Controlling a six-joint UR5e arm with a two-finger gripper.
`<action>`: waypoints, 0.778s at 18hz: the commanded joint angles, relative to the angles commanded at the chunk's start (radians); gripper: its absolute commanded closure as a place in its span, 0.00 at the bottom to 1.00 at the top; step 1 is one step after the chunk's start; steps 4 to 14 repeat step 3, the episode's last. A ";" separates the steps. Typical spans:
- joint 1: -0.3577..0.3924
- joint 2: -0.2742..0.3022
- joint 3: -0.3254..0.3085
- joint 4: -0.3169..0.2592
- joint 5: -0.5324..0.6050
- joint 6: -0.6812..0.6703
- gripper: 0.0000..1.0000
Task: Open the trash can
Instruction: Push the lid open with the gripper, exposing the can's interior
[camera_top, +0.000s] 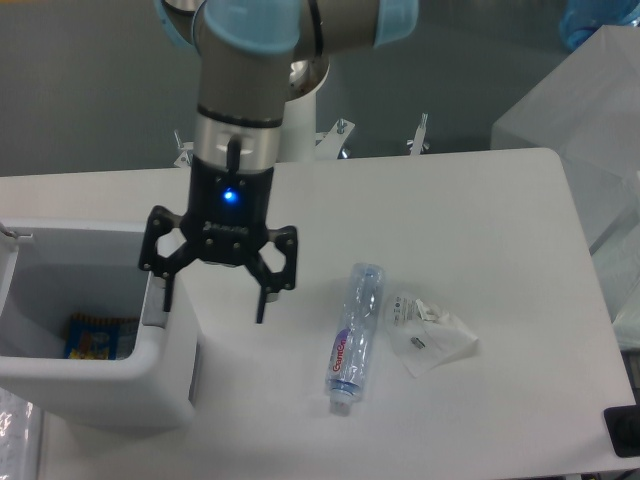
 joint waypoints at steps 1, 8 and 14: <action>0.000 -0.006 0.003 -0.003 0.066 0.060 0.00; -0.002 -0.017 0.005 -0.003 0.132 0.100 0.00; -0.002 -0.017 0.005 -0.003 0.132 0.100 0.00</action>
